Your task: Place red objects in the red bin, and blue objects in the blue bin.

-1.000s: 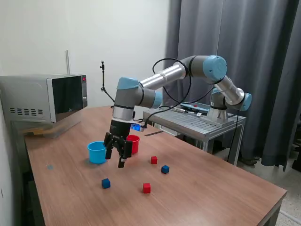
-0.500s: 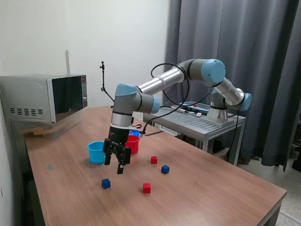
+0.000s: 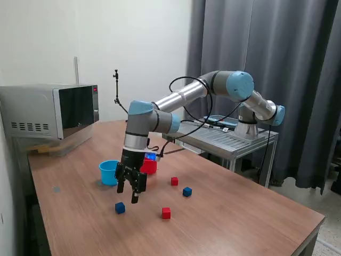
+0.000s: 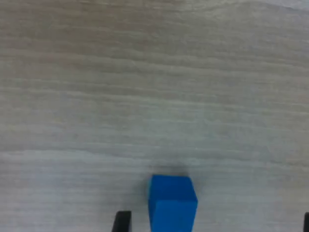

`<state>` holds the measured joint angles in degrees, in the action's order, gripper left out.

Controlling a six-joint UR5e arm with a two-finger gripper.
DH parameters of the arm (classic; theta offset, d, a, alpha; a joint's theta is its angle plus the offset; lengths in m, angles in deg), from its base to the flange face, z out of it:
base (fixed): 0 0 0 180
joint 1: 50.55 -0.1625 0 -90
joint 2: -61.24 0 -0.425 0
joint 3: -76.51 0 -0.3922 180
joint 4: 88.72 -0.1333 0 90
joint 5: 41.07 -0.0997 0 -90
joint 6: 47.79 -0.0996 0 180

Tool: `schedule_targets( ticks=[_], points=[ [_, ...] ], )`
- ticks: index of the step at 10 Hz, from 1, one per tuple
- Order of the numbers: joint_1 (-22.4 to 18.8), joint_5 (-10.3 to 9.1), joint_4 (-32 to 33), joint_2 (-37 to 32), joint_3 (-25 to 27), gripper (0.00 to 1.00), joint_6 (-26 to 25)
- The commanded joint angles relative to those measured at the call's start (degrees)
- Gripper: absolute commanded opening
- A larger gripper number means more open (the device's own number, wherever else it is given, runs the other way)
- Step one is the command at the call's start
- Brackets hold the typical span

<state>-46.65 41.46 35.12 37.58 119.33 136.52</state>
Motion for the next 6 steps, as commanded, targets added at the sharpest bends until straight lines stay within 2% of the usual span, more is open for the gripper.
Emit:
schedule_targets(
  ticks=[1, 6],
  points=[
    [0.06, 0.0, 0.0, 1.25, -0.99, 1.0, 0.08],
    [0.32, 0.09, 0.0, 3.01, -3.79, 1.0, 0.0]
  ],
)
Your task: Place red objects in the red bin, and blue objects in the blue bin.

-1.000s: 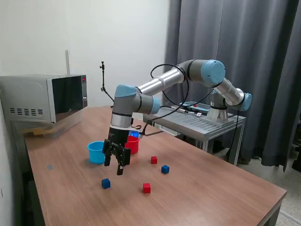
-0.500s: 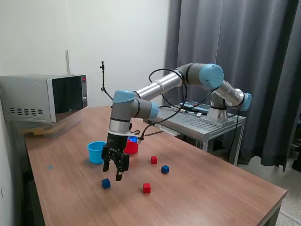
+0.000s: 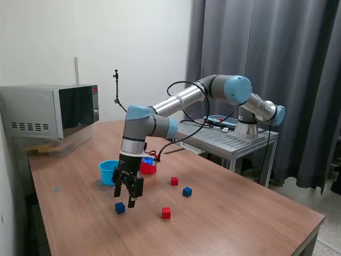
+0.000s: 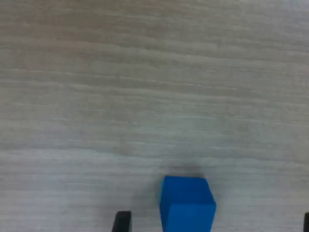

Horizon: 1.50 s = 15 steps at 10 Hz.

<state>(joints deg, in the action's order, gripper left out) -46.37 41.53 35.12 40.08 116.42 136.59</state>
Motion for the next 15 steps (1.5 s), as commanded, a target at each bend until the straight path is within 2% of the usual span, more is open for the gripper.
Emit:
schedule_targets(
  ticks=[1, 15],
  points=[
    [0.13, 0.19, 0.0, 0.77, -1.07, 1.0, -0.07],
    [0.22, 0.72, 0.09, 2.53, -2.83, 1.0, -0.24]
  ],
)
